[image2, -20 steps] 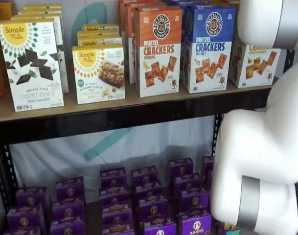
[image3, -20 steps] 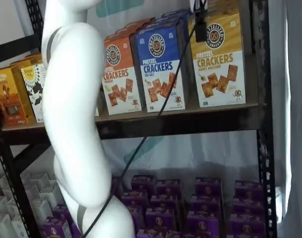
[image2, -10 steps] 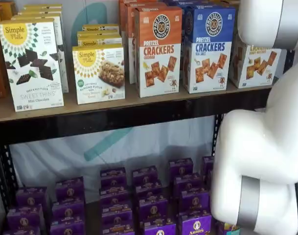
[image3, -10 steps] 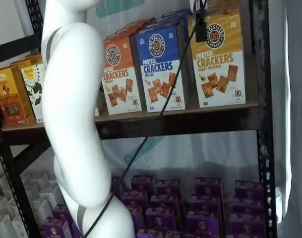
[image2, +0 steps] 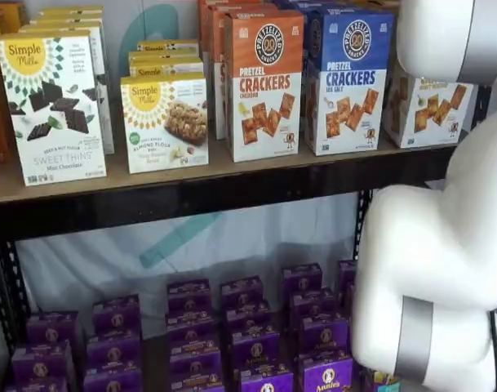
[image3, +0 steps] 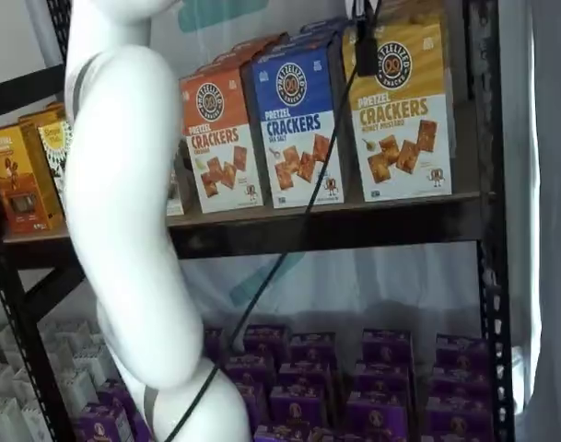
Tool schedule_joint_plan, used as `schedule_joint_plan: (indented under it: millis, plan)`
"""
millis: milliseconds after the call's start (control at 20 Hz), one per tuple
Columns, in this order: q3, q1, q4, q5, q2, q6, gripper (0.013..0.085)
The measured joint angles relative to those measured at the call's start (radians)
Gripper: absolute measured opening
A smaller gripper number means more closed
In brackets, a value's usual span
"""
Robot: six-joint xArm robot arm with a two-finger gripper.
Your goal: Retrieve the yellow and white box located on the top shelf, the sixth one from the left
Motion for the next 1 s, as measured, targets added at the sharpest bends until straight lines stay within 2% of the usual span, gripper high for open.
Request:
schedule_joint_plan:
  millis: [500, 1000]
  plan:
    - [0.129, -0.028, -0.014, 0.063, -0.155, -0.027, 0.057]
    - [0.258, -0.006, -0.025, 0.102, -0.308, -0.004, 0.057]
